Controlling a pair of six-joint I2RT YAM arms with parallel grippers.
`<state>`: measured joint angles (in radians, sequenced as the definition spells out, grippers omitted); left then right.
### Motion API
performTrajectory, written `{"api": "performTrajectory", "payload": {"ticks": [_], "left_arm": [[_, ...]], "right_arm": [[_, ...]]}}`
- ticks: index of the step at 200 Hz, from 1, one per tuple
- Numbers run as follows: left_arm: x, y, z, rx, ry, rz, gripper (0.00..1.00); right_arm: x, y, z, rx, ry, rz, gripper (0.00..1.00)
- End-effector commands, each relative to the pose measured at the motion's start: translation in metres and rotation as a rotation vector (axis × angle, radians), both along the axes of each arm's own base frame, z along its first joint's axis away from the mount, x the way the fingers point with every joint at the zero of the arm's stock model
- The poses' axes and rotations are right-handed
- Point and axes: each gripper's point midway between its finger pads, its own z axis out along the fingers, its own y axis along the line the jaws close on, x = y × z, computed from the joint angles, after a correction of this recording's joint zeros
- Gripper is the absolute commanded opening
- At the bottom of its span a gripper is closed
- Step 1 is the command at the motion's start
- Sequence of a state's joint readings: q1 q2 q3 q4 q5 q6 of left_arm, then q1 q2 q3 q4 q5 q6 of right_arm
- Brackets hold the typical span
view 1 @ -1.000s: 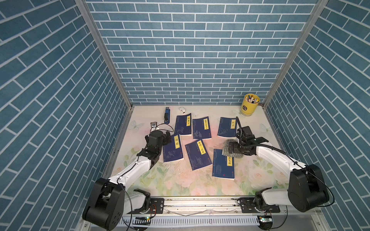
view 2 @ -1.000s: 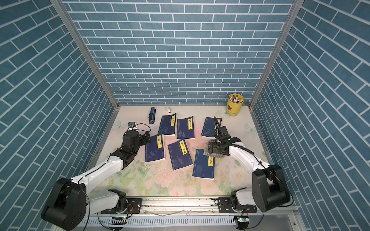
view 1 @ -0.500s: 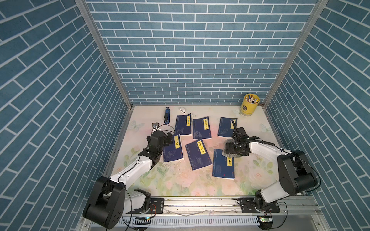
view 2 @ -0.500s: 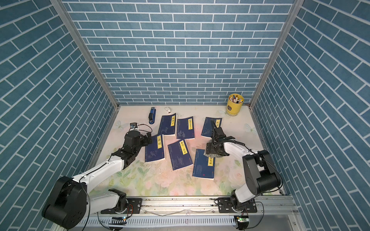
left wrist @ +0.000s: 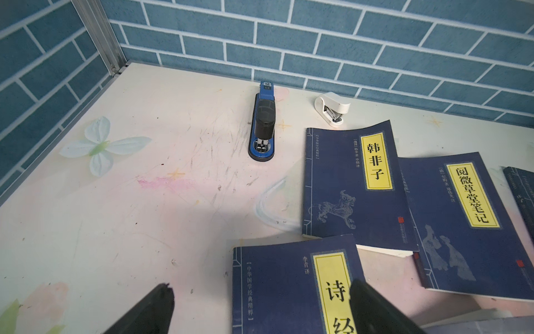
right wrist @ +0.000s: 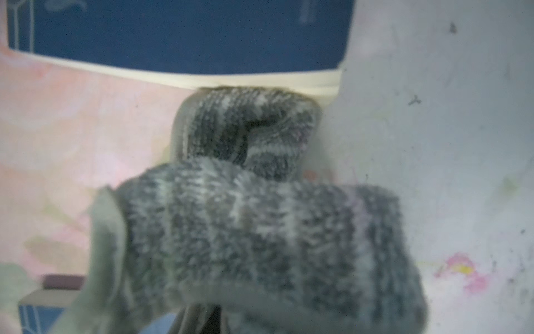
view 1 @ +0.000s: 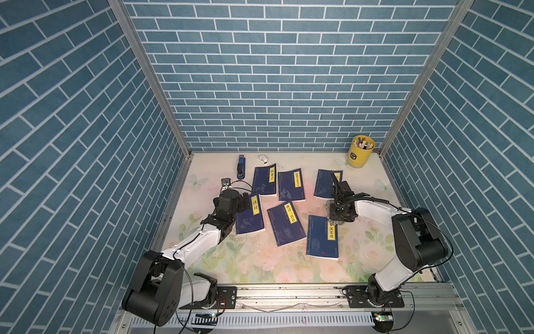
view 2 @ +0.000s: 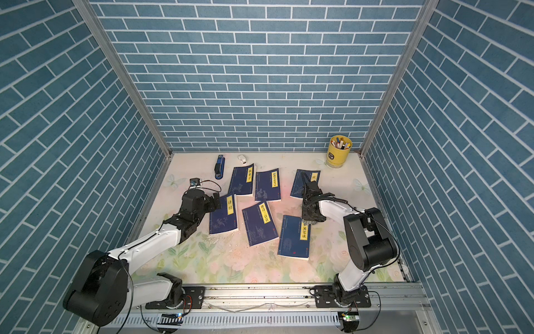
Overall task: Wipe the cover of the book
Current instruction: Pick up the cleaning item at the center of the board.
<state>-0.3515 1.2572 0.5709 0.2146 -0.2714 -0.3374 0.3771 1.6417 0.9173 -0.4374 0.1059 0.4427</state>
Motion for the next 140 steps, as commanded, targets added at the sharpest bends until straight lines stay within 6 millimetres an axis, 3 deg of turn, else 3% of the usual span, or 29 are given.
{"api": "performTrajectory", "payload": {"ticks": [1,27,77,106,140], "left_arm": [[0.0,-0.002,-0.004,-0.002,0.01,-0.006,1.0],[-0.001,-0.002,-0.006,-0.001,0.018,-0.001,1.0],[0.001,-0.001,-0.016,0.026,0.07,0.01,1.0],[0.003,0.0,-0.019,0.029,0.084,0.014,1.0],[0.003,0.003,-0.019,0.027,0.103,0.033,1.0]], "right_arm": [[0.007,-0.004,0.012,-0.04,-0.026,-0.003,0.19],[0.012,-0.004,0.033,-0.05,-0.073,0.031,0.13],[0.024,0.006,0.097,-0.038,-0.179,0.136,0.07],[0.029,0.032,0.125,0.031,-0.219,0.213,0.04],[0.038,0.087,0.146,0.106,-0.255,0.349,0.02]]}}
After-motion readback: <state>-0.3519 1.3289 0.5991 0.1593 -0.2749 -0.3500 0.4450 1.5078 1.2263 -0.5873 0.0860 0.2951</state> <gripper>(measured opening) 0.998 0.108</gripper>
